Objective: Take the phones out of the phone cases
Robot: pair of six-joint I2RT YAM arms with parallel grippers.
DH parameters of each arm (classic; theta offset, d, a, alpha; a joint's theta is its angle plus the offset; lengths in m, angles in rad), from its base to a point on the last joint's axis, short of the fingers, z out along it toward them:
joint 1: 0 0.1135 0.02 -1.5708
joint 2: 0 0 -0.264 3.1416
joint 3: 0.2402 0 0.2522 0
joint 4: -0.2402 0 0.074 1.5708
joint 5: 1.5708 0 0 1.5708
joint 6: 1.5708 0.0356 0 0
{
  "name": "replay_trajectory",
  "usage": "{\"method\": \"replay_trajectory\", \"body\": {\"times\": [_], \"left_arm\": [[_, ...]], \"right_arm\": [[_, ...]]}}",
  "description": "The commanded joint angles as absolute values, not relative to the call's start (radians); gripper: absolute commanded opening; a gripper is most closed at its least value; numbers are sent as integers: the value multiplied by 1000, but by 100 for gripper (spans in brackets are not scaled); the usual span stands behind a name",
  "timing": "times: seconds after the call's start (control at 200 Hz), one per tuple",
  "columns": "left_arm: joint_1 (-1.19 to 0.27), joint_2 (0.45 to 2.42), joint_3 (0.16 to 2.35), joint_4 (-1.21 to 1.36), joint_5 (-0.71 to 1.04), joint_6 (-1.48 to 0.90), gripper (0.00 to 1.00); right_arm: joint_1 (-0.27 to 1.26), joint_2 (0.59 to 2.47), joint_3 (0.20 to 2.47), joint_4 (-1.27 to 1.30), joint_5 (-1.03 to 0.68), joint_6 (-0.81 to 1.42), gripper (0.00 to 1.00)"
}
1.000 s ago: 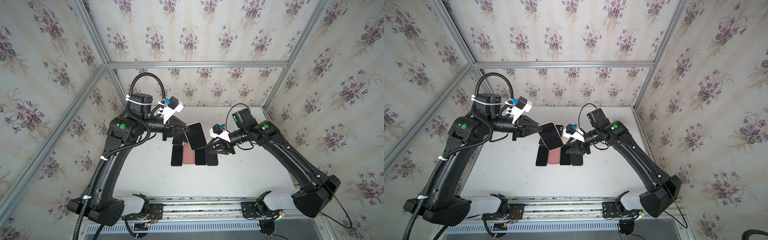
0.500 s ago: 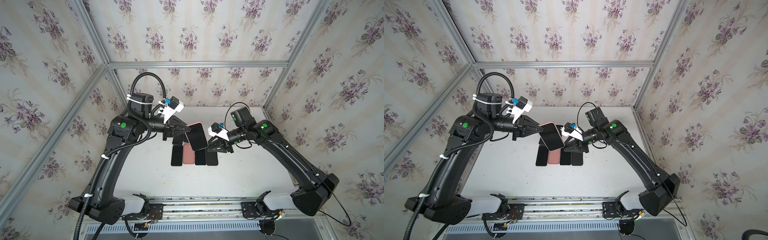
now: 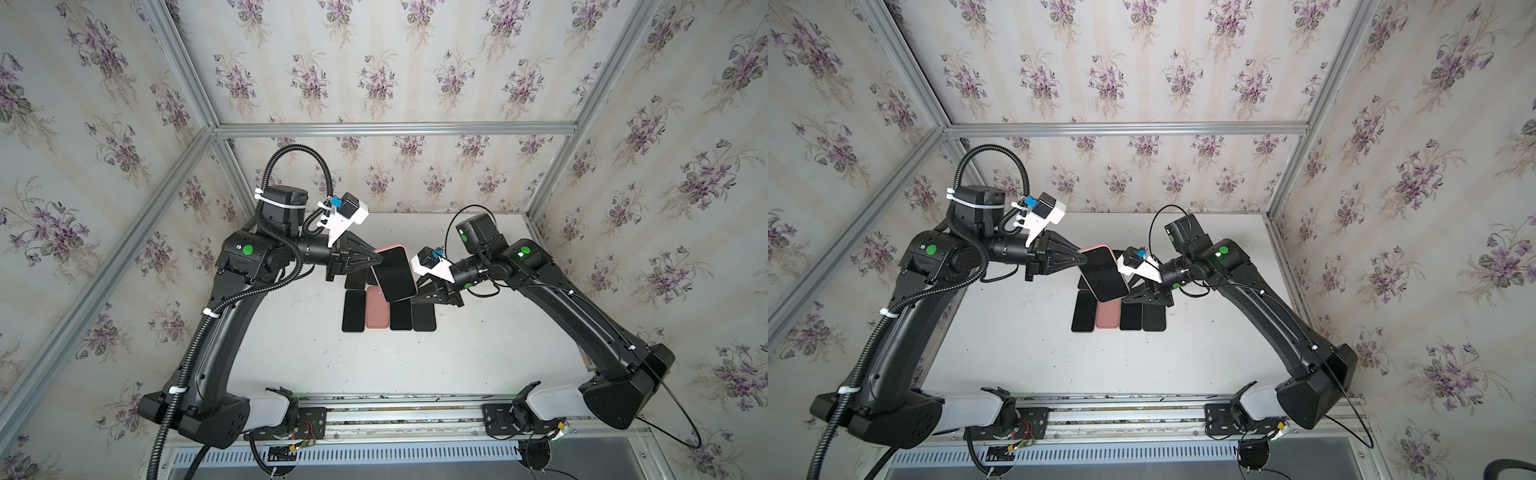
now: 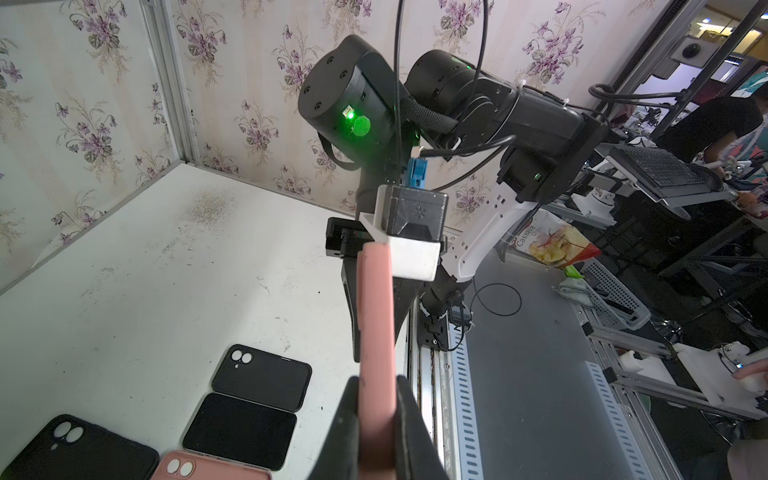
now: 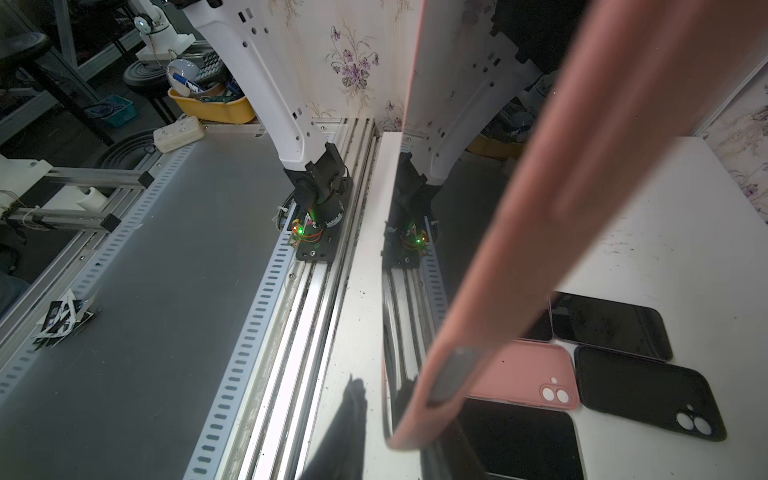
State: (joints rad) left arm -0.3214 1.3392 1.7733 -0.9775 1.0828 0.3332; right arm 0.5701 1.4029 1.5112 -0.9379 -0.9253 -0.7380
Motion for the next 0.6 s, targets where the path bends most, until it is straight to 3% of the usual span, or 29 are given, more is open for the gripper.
{"method": "replay_trajectory", "body": {"times": [0.0, 0.34, 0.6], "left_arm": [[-321, 1342, 1783, -957, 1125, 344, 0], [-321, 1357, 1797, -957, 1142, 339, 0], [-328, 1410, 1848, -957, 1186, 318, 0]], "right_arm": [[572, 1394, 1522, -967, -928, -765, 25], [581, 1392, 1525, -993, -922, -807, 12], [602, 1388, 1522, -973, -858, -870, 9]]}}
